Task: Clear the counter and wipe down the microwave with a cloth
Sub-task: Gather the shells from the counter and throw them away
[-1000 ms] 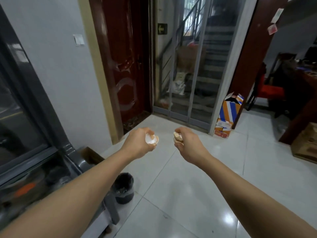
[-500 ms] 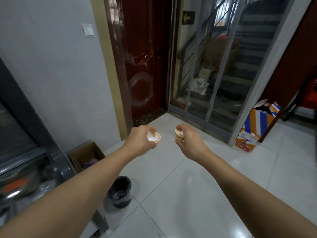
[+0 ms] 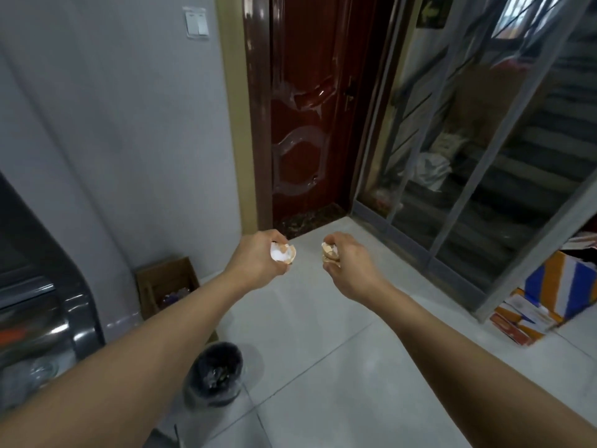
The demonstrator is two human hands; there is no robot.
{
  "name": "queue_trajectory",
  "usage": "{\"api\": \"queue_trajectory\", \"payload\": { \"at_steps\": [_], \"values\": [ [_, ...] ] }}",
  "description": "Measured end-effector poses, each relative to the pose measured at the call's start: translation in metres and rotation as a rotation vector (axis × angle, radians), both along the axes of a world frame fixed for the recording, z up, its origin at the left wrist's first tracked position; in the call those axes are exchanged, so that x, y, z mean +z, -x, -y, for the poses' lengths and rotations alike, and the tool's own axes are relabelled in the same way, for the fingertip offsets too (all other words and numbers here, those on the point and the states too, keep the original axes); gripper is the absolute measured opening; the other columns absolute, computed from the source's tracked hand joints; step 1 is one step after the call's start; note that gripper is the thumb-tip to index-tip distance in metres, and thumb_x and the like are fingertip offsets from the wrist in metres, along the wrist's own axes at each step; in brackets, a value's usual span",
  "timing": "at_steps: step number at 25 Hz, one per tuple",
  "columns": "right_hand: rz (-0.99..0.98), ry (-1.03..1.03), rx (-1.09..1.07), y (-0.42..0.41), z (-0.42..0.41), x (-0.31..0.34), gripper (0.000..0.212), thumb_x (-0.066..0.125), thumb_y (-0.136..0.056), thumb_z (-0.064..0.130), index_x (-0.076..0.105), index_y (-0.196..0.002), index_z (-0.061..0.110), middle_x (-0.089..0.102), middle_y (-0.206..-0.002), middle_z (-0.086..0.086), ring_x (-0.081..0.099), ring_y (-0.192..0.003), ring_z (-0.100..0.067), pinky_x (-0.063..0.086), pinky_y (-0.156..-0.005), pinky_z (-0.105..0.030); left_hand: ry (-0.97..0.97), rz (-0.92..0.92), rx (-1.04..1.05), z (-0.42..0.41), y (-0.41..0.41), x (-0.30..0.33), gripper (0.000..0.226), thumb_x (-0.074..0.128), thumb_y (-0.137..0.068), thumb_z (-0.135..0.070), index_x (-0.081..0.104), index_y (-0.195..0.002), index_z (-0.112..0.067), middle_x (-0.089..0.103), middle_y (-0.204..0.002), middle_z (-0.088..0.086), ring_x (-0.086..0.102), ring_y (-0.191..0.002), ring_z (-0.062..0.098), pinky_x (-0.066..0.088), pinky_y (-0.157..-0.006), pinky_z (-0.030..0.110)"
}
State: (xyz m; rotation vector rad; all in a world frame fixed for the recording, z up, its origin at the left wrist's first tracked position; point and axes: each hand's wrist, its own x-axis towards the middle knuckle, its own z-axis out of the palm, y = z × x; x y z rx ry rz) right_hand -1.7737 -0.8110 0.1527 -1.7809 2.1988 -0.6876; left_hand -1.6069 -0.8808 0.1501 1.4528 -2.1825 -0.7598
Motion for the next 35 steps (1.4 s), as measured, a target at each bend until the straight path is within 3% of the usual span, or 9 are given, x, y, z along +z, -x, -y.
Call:
{"api": "queue_trajectory", "payload": {
  "at_steps": [7, 12, 24, 35],
  "values": [
    [0.017, -0.042, 0.244, 0.001, 0.088, -0.021, 0.035, 0.059, -0.089, 0.013, 0.049, -0.123, 0.014, 0.052, -0.123, -0.007, 0.052, -0.106, -0.023, 0.041, -0.082, -0.027, -0.039, 0.042, 0.183, 0.051, -0.015, -0.02, 0.039, 0.079, -0.07, -0.021, 0.064, -0.106, -0.019, 0.066, -0.109, 0.003, 0.06, -0.099, 0.022, 0.049, -0.081, 0.028],
    [0.036, -0.049, 0.504, 0.001, 0.146, -0.032, 0.034, 0.059, -0.088, 0.01, 0.051, -0.121, 0.011, 0.052, -0.123, -0.009, 0.052, -0.107, -0.024, 0.036, -0.079, -0.023, -0.041, 0.035, 0.393, 0.068, -0.018, -0.028, 0.034, 0.078, -0.07, -0.021, 0.067, -0.102, -0.018, 0.069, -0.101, 0.001, 0.063, -0.095, 0.02, 0.047, -0.077, 0.024],
    [0.026, -0.109, 1.03, 0.006, 0.216, -0.066, 0.034, 0.058, -0.087, 0.011, 0.051, -0.12, 0.012, 0.052, -0.122, -0.009, 0.052, -0.108, -0.025, 0.031, -0.079, -0.02, -0.17, 0.009, 0.925, 0.042, 0.025, -0.056, 0.041, 0.079, -0.069, -0.017, 0.065, -0.107, -0.019, 0.067, -0.109, 0.005, 0.061, -0.101, 0.024, 0.05, -0.086, 0.03],
    [-0.005, -0.221, 1.211, -0.061, 0.263, -0.105, 0.037, 0.063, -0.086, 0.011, 0.051, -0.121, 0.012, 0.052, -0.125, -0.009, 0.05, -0.113, -0.025, 0.04, -0.091, -0.029, -0.184, -0.016, 1.133, 0.071, -0.012, -0.094, 0.031, 0.076, -0.071, -0.023, 0.065, -0.1, -0.022, 0.068, -0.097, 0.002, 0.061, -0.086, 0.019, 0.042, -0.069, 0.024]
  ]
}}
